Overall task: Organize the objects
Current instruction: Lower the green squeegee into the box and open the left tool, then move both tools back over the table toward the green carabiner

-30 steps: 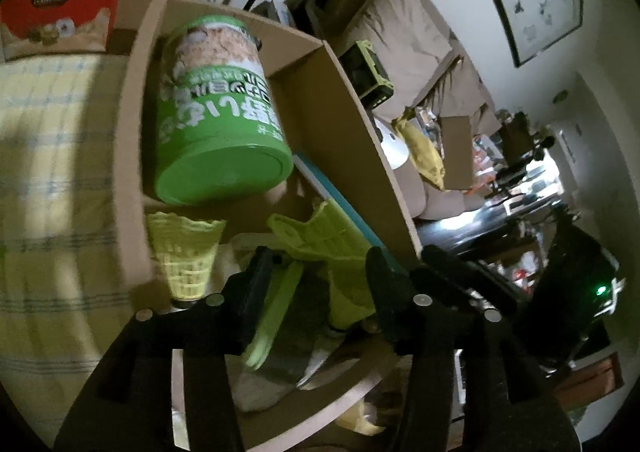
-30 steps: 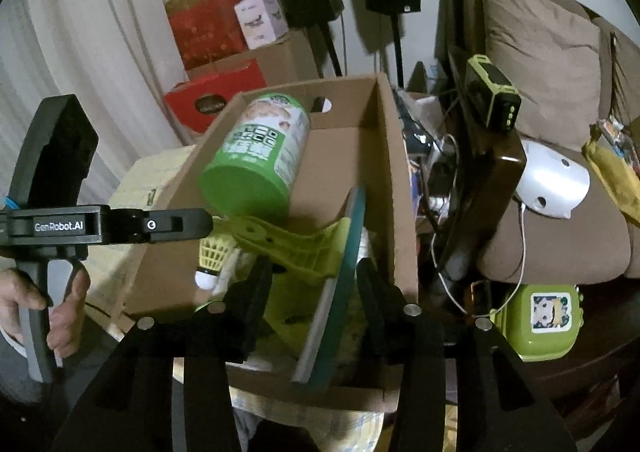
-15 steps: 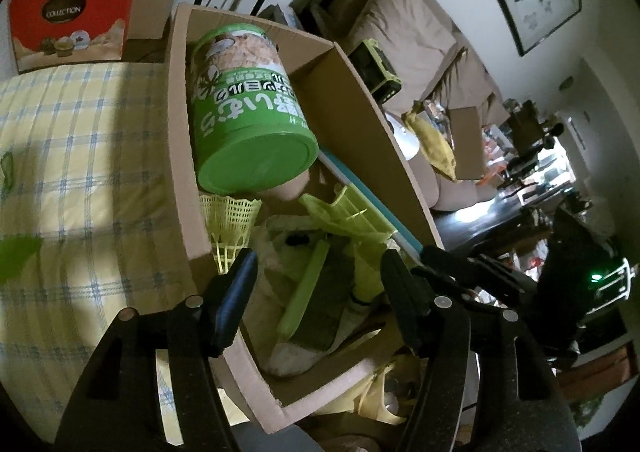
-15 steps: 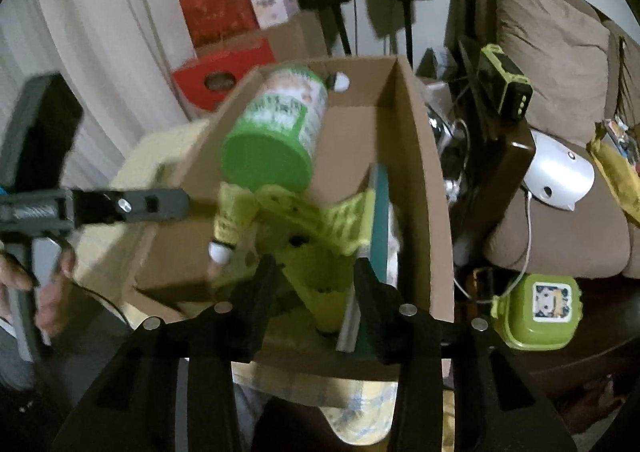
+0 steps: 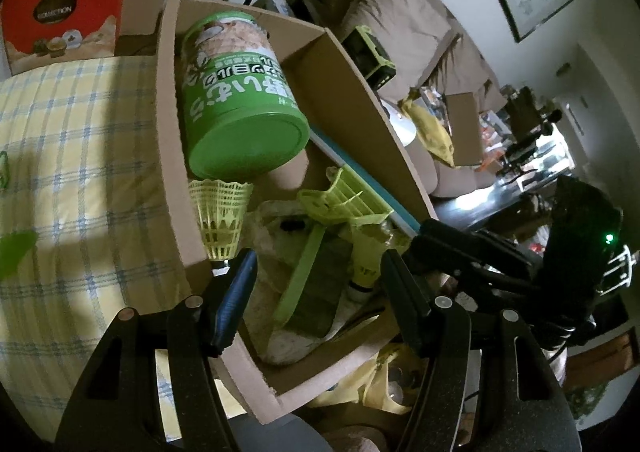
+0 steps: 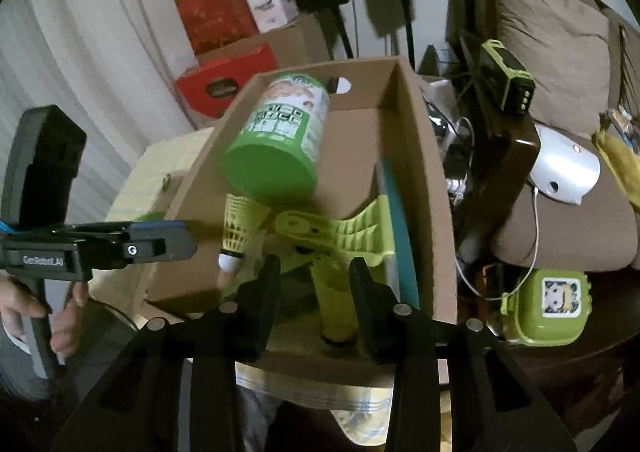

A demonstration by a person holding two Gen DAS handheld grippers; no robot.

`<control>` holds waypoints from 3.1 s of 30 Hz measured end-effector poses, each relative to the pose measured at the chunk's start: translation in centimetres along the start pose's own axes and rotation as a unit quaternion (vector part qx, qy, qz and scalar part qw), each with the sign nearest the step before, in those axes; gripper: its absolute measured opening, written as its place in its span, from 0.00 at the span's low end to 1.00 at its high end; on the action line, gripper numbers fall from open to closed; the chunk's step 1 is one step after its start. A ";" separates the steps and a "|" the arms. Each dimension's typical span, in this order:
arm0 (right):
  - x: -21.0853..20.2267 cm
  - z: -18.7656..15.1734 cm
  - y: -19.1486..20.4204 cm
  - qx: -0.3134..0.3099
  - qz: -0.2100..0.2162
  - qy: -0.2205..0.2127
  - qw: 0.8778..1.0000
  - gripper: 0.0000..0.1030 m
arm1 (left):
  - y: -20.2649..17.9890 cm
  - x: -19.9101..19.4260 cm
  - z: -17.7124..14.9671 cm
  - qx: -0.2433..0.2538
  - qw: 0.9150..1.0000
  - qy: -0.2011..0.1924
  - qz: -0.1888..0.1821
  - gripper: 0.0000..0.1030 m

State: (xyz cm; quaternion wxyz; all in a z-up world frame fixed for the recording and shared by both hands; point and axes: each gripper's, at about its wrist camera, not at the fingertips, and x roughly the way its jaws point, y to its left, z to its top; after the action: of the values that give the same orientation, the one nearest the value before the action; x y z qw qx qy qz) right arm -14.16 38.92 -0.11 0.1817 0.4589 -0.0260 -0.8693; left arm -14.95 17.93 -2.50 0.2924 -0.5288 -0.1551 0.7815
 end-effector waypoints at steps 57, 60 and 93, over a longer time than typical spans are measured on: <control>0.9 2.6 13.7 -0.037 0.042 -0.029 0.998 0.66 | 10.9 -15.0 -3.2 -0.050 0.989 -0.097 0.100 0.92; 1.6 2.9 15.5 -0.048 0.045 -0.029 0.997 0.68 | 12.5 -15.9 -3.5 -0.055 0.986 -0.105 0.119 0.92; 12.1 5.9 22.4 -0.009 0.064 0.003 0.998 0.68 | 21.9 -9.4 -4.3 0.100 0.980 -0.044 0.168 0.92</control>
State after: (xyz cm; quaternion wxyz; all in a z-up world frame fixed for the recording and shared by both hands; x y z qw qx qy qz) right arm -18.61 13.20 -1.46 0.2411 0.4573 -0.0469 -0.8547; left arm -14.86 -5.34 -9.34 0.2015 -0.4807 0.0026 0.8534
